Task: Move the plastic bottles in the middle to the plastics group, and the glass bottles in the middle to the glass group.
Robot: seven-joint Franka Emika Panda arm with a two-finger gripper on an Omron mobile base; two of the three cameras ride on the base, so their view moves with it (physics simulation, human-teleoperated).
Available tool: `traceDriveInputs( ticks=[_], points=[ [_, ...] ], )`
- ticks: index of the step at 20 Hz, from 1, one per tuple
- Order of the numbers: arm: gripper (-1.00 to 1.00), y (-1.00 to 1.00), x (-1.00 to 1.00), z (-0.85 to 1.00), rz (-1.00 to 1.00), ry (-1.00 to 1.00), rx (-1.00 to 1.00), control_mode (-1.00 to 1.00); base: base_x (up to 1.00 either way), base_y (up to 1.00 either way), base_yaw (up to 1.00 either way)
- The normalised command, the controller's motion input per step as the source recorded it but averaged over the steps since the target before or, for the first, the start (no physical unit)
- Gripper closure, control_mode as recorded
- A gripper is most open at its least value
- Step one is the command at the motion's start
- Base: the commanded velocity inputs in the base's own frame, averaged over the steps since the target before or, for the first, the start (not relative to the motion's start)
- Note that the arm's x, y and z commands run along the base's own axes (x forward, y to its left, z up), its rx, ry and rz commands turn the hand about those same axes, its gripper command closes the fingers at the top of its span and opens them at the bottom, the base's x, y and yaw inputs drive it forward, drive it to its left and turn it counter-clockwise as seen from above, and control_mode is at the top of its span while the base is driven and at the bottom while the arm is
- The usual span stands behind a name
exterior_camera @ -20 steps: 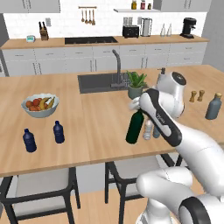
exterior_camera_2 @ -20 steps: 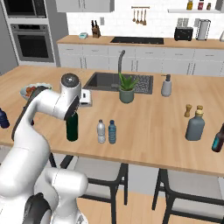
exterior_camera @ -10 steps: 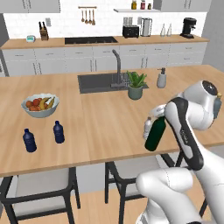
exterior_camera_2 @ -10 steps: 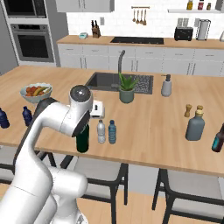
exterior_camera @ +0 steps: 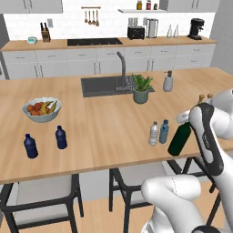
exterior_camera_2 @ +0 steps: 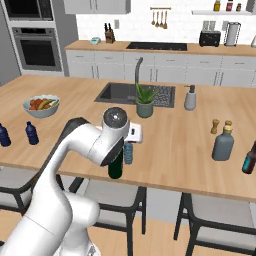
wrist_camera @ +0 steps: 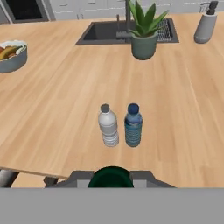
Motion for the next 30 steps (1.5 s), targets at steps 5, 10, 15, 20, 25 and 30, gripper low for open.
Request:
traceDriveInputs(
  ticks=[5,10,15,20,25,30],
  points=[
    [1.00,-0.82,0.15,0.00,-0.01,0.00,0.00,-1.00,0.00,0.00,0.00],
    [1.00,-0.85,0.07,0.09,-0.07,0.00,0.00,-1.00,0.00,0.00,0.00],
    [1.00,-0.75,0.07,0.19,-0.13,0.00,0.00,-1.00,0.00,0.00,0.00],
    [1.00,-0.76,0.17,0.11,-0.15,0.00,0.00,-1.00,0.00,0.00,0.00],
    [1.00,-0.69,0.23,0.01,-0.17,-0.01,-0.06,-1.00,0.00,0.00,0.00],
    [1.00,-0.64,0.27,-0.09,-0.16,-0.06,-0.17,-1.00,0.00,0.00,0.00]
  ],
)
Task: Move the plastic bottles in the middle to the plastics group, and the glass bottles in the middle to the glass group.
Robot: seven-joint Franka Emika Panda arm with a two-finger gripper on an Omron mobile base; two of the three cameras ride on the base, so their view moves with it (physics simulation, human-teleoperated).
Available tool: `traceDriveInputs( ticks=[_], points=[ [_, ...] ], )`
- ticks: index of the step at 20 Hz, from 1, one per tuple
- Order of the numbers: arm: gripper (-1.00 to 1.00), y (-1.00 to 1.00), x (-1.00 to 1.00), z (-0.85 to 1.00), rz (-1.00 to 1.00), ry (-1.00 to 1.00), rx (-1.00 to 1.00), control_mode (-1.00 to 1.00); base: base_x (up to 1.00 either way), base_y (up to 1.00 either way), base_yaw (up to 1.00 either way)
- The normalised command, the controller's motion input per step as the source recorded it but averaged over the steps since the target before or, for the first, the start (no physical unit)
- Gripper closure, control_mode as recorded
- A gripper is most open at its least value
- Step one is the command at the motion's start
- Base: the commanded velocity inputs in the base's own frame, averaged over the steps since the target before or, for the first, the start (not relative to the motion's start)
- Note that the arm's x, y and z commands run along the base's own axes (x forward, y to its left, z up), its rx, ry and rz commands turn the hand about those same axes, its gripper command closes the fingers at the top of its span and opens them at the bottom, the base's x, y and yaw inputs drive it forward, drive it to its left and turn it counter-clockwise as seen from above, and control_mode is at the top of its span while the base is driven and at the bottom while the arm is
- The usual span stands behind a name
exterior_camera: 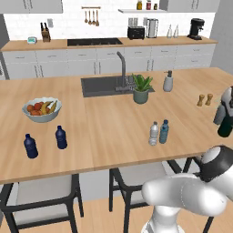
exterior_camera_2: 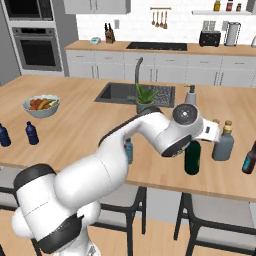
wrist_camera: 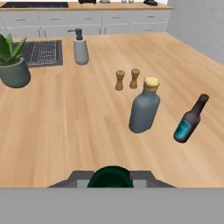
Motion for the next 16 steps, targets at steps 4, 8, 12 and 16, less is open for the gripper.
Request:
traceDriveInputs(
  ticks=[4,8,12,16],
  points=[
    [1.00,-0.33,0.37,-0.19,-0.11,-0.04,-0.19,-1.00,0.00,0.00,0.00],
    [1.00,-0.21,0.38,-0.26,-0.03,-0.06,-0.01,-1.00,0.00,0.00,0.00],
    [1.00,-0.17,0.32,-0.28,0.00,-0.04,0.03,-1.00,0.00,0.00,0.00],
    [1.00,-0.32,0.31,-0.13,0.00,0.00,0.03,-1.00,0.00,0.00,0.00]
  ],
)
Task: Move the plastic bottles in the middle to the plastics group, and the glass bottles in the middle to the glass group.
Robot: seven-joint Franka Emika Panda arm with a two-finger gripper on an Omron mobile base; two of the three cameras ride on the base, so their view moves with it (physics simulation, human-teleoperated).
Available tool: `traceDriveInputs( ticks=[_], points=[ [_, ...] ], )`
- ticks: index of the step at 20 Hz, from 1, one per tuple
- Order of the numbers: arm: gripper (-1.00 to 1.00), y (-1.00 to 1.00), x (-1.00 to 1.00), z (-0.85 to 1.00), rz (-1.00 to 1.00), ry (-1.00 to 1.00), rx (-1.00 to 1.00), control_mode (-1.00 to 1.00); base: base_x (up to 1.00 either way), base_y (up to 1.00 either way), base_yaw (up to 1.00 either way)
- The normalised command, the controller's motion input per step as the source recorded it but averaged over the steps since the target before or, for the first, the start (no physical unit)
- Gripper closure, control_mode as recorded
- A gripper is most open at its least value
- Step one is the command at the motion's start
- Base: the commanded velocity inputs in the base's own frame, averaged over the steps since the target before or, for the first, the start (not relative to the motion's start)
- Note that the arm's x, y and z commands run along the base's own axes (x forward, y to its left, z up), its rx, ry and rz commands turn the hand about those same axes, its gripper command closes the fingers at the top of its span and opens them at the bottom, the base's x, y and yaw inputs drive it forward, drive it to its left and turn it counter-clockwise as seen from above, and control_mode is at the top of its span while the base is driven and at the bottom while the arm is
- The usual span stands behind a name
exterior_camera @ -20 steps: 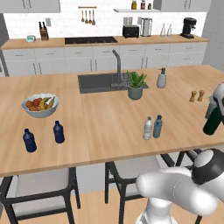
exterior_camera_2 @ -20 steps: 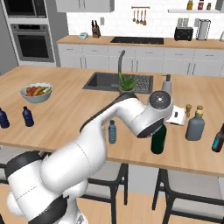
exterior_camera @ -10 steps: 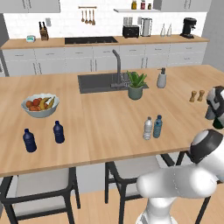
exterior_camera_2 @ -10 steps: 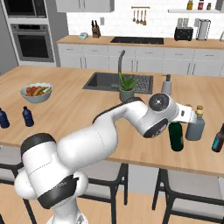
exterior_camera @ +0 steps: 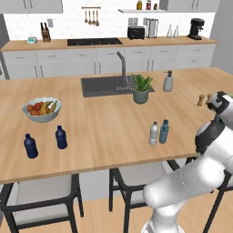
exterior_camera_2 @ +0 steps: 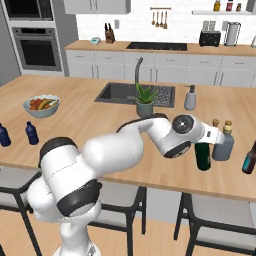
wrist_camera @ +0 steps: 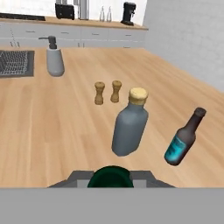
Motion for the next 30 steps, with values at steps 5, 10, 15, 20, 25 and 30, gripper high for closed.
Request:
traceDriveInputs(
  ticks=[5,10,15,20,25,30],
  points=[
    [1.00,-0.23,0.30,-0.16,-0.01,0.11,0.07,-1.00,0.00,0.00,0.00],
    [1.00,-0.34,0.24,-0.14,0.00,0.07,0.24,-1.00,0.00,0.00,0.00],
    [1.00,-0.31,0.03,-0.18,0.04,-0.01,0.16,-1.00,0.00,0.00,0.00],
    [1.00,-0.25,0.04,-0.12,0.04,-0.05,0.04,-1.00,0.00,0.00,0.00],
    [1.00,-0.07,0.18,-0.08,0.00,-0.04,0.00,-1.00,0.00,0.00,0.00],
    [1.00,0.18,-0.01,-0.31,0.00,-0.01,0.00,-1.00,0.00,0.00,0.00]
  ],
)
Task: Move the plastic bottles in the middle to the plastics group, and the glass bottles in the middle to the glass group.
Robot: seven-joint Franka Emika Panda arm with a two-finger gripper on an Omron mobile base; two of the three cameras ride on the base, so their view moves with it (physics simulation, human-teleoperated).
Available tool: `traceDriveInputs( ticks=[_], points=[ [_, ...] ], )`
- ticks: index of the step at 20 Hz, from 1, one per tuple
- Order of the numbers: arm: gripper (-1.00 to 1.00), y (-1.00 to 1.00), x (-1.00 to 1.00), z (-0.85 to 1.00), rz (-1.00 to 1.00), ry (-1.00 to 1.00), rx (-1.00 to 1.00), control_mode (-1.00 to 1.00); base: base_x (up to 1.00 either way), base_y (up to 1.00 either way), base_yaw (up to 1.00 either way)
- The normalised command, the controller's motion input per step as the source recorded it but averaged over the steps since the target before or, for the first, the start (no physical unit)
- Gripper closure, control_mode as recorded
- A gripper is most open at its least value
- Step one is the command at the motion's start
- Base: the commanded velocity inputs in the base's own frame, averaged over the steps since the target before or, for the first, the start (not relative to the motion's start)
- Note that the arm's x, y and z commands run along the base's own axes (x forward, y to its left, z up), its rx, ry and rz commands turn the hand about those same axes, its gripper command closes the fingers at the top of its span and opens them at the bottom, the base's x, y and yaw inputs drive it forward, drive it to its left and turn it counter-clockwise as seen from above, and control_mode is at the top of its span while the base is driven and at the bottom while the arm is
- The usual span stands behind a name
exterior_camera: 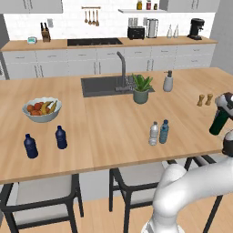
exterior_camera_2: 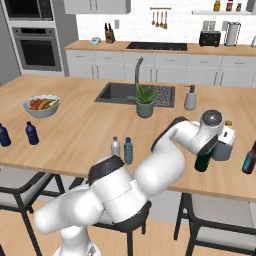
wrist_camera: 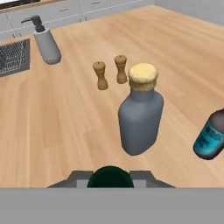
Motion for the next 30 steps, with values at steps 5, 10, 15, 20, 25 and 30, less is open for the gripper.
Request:
traceDriveInputs(
  ticks=[5,10,15,20,25,30],
  points=[
    [1.00,0.17,0.05,-0.35,-0.03,0.00,0.00,-1.00,0.00,0.00,0.00],
    [1.00,0.06,0.26,-0.17,-0.01,0.01,-0.01,-1.00,0.00,0.00,0.00],
    [1.00,0.01,0.15,-0.15,0.00,0.01,-0.02,-1.00,0.00,0.00,0.00],
    [1.00,-0.08,0.03,-0.19,0.00,0.01,0.00,-1.00,0.00,0.00,0.00],
    [-1.00,-0.01,0.00,-0.03,0.00,0.01,0.00,-1.00,0.00,0.00,0.00],
    [-1.00,0.01,-0.01,0.25,0.01,-0.01,0.00,-1.00,0.00,0.00,0.00]
  ],
)
